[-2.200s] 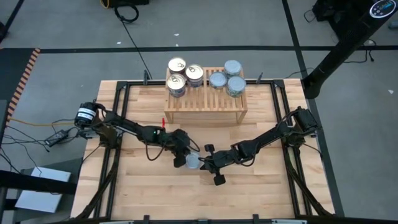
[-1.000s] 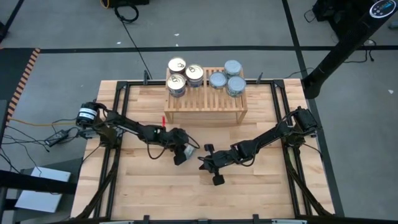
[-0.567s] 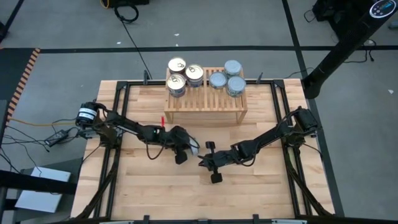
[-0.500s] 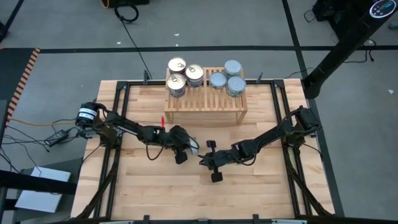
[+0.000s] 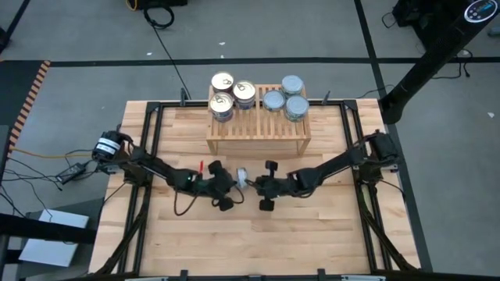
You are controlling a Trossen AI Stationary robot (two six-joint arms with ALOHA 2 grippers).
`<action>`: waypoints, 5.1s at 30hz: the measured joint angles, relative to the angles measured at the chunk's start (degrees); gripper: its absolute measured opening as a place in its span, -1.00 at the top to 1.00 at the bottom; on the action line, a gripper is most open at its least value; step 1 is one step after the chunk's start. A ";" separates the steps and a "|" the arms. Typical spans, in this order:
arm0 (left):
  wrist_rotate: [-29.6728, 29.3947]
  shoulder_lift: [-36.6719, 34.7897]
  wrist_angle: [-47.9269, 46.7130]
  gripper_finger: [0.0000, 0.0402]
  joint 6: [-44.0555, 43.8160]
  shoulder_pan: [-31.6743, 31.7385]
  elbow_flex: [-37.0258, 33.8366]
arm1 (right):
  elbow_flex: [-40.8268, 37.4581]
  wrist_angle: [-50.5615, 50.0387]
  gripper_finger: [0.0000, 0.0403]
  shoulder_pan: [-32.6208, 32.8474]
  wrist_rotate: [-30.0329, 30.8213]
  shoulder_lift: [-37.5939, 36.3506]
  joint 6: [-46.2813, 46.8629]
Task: Stack canned seafood by type on shelf
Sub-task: Stack the green tuna can on top of the green tuna can on the shelf
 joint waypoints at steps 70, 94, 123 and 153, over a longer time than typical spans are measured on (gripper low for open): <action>-13.88 0.00 47.44 1.00 7.88 -8.65 -22.98 | 22.34 -26.14 -0.51 -4.63 -18.23 -2.66 -24.83; -11.17 0.02 47.49 0.98 7.70 -8.65 -23.07 | 45.53 -49.10 -0.52 -5.28 -14.58 13.87 -33.52; -10.79 0.02 47.35 0.97 7.70 -8.65 -23.06 | 48.28 -52.67 -0.16 -10.38 -23.80 16.99 -35.43; -8.46 0.04 47.61 0.97 7.68 -8.65 -22.98 | 53.22 -59.95 -0.15 -11.10 -19.28 19.92 -29.36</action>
